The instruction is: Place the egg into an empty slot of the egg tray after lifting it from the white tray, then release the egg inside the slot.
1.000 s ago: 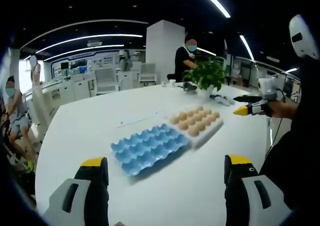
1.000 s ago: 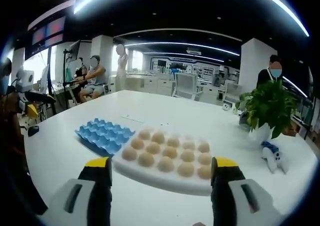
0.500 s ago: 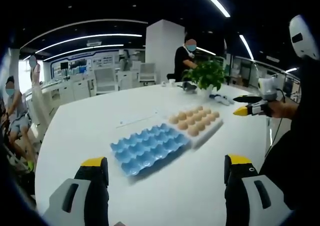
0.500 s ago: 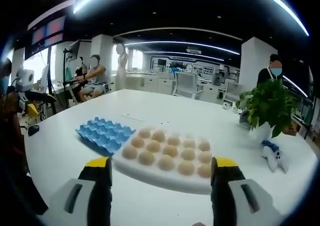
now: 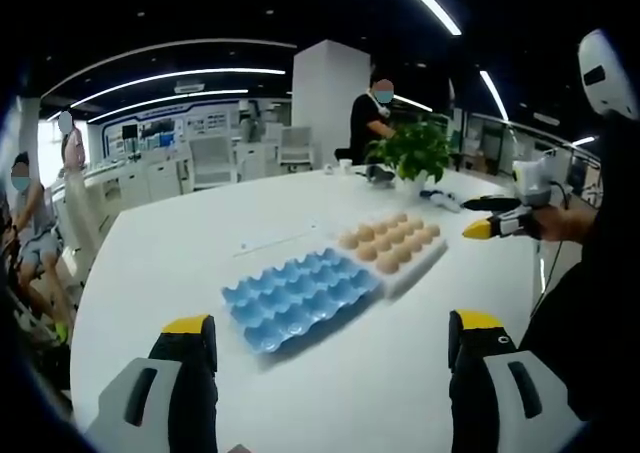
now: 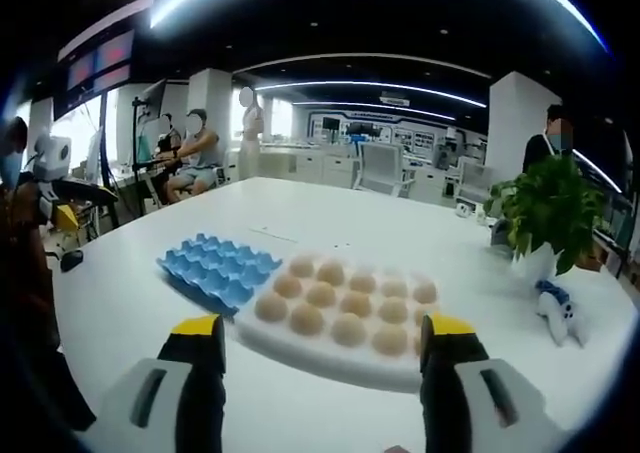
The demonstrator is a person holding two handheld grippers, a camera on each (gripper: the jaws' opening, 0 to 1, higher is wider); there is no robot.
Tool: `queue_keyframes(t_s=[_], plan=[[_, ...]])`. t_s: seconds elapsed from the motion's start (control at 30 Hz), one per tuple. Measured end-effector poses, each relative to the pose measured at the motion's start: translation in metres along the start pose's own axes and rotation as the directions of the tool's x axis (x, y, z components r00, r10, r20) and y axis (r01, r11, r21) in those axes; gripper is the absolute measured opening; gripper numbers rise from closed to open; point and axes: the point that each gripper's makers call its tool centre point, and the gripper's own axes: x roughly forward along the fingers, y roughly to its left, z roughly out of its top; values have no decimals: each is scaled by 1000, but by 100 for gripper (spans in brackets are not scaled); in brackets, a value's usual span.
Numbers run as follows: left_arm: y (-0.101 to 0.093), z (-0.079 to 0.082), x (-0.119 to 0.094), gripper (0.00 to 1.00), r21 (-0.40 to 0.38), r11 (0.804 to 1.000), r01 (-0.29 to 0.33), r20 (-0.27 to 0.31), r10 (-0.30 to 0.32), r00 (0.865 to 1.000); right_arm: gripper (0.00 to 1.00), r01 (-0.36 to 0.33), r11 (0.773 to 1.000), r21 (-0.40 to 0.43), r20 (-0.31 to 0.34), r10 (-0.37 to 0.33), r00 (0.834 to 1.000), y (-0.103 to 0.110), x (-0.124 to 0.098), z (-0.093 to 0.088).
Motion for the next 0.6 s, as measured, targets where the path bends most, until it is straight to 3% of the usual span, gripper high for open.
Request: queue_keyframes(t_s=[0.33,0.5,0.6], plan=[[-1,-1,2,98,-1,1000,7,-4,-7,1000,68,-94,995,-35,28,95,995,43,50,3],[1,-2,1,98,-3,1000,0,-4,0,1000,42,-136,990,-44,39,138,990,59,81,2],[3,-3,-1,98,-7,1000,-6,-4,6,1000,42,-151,986,-71,7,152,988,66,101,-6]])
